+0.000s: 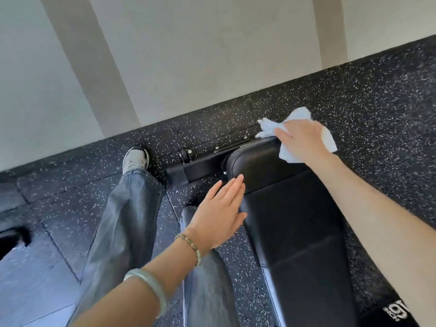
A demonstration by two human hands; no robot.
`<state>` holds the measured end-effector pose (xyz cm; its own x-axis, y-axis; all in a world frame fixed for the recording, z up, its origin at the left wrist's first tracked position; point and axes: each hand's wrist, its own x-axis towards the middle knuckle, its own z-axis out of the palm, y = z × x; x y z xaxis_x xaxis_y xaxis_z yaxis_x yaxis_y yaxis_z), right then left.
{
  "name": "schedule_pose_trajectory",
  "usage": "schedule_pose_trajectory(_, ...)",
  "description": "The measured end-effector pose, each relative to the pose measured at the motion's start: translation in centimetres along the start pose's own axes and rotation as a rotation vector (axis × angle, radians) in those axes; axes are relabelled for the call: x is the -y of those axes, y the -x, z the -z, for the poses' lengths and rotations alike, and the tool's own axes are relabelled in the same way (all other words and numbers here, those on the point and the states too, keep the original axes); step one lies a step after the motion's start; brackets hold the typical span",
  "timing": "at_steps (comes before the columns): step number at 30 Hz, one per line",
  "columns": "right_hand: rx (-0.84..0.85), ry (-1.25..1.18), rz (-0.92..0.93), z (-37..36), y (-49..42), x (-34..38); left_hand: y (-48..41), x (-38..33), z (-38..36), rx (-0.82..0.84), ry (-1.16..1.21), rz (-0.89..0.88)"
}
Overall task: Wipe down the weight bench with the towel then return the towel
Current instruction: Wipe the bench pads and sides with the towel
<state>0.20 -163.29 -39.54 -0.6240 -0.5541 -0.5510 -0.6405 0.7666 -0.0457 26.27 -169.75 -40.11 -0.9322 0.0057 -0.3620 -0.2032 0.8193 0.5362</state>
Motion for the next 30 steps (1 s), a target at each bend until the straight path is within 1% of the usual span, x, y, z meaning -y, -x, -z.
schedule_pose_trajectory(2,-0.041,-0.008,0.124,-1.3,1.0,2.9,0.5,-1.4,-1.0,-0.029,0.024,0.056)
schedule_pose_trajectory(5,-0.033,-0.033,0.402,-3.3,3.6,7.9,1.2,-3.3,-2.6,-0.090,0.070,0.122)
schedule_pose_trajectory(7,0.006,0.104,0.610,-4.2,4.7,9.3,1.6,-4.4,-3.6,-0.130,0.085,0.154)
schedule_pose_trajectory(9,0.078,0.301,0.732,-3.9,4.4,8.9,1.8,-5.2,-4.4,-0.152,0.083,0.189)
schedule_pose_trajectory(10,0.082,0.319,0.750,-3.7,3.8,8.5,2.0,-5.7,-4.7,-0.155,0.086,0.210)
schedule_pose_trajectory(11,0.067,0.287,0.743,-3.5,3.2,8.1,2.1,-6.1,-5.0,-0.161,0.091,0.232)
schedule_pose_trajectory(14,0.063,0.190,0.579,-2.8,2.1,8.4,2.3,-7.3,-6.0,-0.193,0.106,0.273)
schedule_pose_trajectory(16,0.073,0.238,0.583,-3.2,2.8,9.0,2.6,-8.3,-6.8,-0.211,0.127,0.272)
schedule_pose_trajectory(17,0.074,0.307,0.629,-3.8,3.7,9.2,2.7,-8.8,-7.2,-0.218,0.133,0.271)
schedule_pose_trajectory(19,0.058,0.476,0.796,-5.5,6.5,8.9,2.8,-9.6,-7.7,-0.224,0.143,0.270)
schedule_pose_trajectory(21,0.102,0.525,0.989,-7.7,9.6,7.7,3.2,-10.5,-8.7,-0.238,0.160,0.250)
schedule_pose_trajectory(22,0.124,0.540,1.056,-8.4,10.7,7.1,3.6,-11.0,-9.3,-0.237,0.165,0.227)
schedule_pose_trajectory(24,0.137,0.625,1.105,-8.5,11.2,6.7,4.6,-12.0,-10.4,-0.211,0.147,0.194)
schedule_pose_trajectory(26,0.051,0.638,1.143,-7.4,10.6,7.5,5.7,-12.8,-11.4,-0.194,0.131,0.196)
schedule_pose_trajectory(27,0.039,0.654,1.133,-6.8,9.8,8.1,6.2,-13.2,-11.7,-0.191,0.130,0.203)
schedule_pose_trajectory(30,0.085,0.676,0.924,-5.3,7.4,8.9,7.4,-13.7,-12.7,-0.198,0.126,0.211)
